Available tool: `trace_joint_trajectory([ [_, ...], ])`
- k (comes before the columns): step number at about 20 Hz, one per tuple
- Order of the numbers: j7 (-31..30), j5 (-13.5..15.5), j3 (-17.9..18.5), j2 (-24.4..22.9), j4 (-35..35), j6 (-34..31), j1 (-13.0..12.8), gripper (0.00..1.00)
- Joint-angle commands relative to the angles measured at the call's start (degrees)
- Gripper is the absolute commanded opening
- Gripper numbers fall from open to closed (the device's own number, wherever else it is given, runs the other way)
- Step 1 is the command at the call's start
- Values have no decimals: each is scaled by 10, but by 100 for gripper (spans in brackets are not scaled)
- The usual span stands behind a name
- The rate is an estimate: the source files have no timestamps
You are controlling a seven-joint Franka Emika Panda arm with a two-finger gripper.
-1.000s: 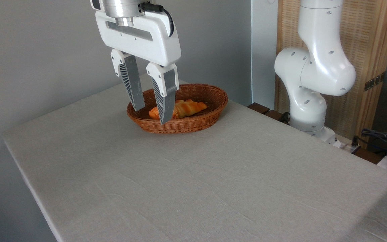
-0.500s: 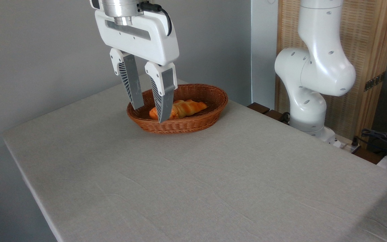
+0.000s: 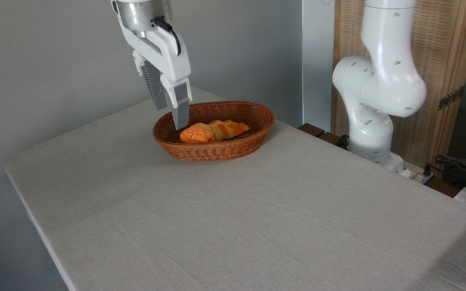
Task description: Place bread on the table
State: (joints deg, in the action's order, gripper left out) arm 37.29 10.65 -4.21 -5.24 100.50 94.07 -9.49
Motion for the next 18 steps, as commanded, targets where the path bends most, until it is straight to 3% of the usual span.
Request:
trace_joint_trajectory([
  [1,-2,25,-37,-33,102,89,-36,100],
  [5,2,24,-91,-44,188,190,-60,100],
  [7,33,20,-109,-44,203,192,-61,100],
  [12,147,18,-113,-43,228,185,-62,100],
  [16,161,17,-113,-42,240,185,-62,99],
  [17,162,17,-113,-42,240,185,-62,81],
  [18,161,18,-113,-42,240,186,-62,54],
])
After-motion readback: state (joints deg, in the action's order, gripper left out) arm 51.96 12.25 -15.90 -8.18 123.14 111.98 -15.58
